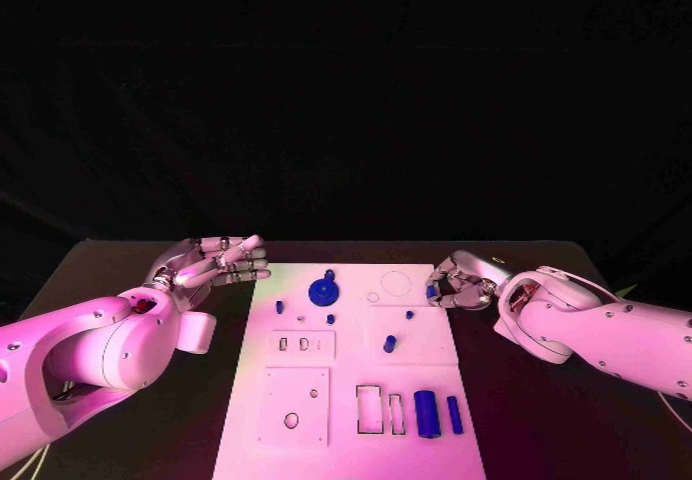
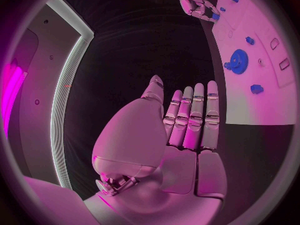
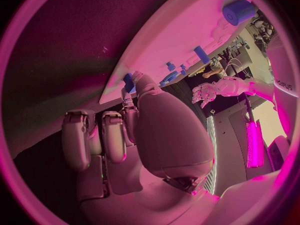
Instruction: Assemble the parts on the task board
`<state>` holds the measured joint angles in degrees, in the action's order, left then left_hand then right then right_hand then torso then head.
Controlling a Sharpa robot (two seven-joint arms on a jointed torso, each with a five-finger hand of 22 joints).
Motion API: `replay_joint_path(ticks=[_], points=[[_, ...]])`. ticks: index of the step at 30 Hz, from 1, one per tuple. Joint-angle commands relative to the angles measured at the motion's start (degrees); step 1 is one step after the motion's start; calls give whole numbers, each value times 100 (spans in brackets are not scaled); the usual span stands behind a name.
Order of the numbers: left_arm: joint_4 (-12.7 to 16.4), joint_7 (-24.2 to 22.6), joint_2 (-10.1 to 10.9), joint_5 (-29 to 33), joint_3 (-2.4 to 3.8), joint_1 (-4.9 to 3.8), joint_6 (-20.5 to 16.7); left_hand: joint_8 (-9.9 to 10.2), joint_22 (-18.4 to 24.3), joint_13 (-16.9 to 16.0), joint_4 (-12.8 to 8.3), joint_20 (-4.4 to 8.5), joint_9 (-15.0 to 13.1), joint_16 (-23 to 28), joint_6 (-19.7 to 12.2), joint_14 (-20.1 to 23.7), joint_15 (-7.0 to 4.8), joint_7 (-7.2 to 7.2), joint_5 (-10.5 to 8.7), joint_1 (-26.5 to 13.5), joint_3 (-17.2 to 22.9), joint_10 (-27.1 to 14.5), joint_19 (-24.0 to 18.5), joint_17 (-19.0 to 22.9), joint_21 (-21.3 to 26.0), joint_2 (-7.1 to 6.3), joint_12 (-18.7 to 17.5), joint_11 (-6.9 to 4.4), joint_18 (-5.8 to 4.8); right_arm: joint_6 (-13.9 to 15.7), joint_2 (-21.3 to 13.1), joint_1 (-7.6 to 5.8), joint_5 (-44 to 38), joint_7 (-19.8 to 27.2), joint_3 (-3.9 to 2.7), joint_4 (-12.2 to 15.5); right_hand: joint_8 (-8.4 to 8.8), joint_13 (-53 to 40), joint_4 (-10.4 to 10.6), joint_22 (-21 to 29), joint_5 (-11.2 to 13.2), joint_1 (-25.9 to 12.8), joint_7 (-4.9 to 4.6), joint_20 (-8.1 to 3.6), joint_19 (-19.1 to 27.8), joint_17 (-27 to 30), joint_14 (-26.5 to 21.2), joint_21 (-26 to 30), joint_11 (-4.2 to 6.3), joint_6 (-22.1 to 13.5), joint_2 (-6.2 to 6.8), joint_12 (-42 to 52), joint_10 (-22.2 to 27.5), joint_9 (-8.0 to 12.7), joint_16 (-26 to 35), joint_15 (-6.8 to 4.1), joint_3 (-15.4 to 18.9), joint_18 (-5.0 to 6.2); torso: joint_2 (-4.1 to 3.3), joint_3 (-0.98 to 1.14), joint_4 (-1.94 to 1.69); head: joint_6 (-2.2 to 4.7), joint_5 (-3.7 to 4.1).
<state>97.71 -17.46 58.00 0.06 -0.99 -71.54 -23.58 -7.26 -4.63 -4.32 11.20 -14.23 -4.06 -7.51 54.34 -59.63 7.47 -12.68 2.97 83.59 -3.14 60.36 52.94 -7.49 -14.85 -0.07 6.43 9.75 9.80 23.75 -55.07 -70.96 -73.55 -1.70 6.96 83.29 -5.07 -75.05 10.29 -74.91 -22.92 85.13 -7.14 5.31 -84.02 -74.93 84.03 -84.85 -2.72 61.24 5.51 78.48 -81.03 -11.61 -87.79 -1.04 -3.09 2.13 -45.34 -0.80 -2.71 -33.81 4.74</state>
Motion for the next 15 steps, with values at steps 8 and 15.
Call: replay_joint_path(ticks=[8,15], points=[[10,-5,-9,12,4,-6,94,33,6,6,-28,-38,6,26,1,4,39,-31,-17,14,-19,2,0,-6,18,27,-40,21,74,-96,19,21,-51,-41,0,-20,-102,-311,-3,-1077,59,-4,57,-55,-213,-1098,500,-56,74,198,-97,4,-18,-43,-30,-70,-85,-64,-2,4,-8,-22,1],[9,-5,-9,12,4,-6,90,33,6,6,-28,-38,6,26,1,4,39,-31,-17,14,-19,2,0,-6,18,27,-40,21,74,-66,34,22,-57,-24,-1,-10,-167,-343,-16,-1098,84,11,116,-92,-229,-1113,504,-73,125,309,-156,34,-53,-78,-36,-112,-137,-69,-2,2,-2,-47,-18]])
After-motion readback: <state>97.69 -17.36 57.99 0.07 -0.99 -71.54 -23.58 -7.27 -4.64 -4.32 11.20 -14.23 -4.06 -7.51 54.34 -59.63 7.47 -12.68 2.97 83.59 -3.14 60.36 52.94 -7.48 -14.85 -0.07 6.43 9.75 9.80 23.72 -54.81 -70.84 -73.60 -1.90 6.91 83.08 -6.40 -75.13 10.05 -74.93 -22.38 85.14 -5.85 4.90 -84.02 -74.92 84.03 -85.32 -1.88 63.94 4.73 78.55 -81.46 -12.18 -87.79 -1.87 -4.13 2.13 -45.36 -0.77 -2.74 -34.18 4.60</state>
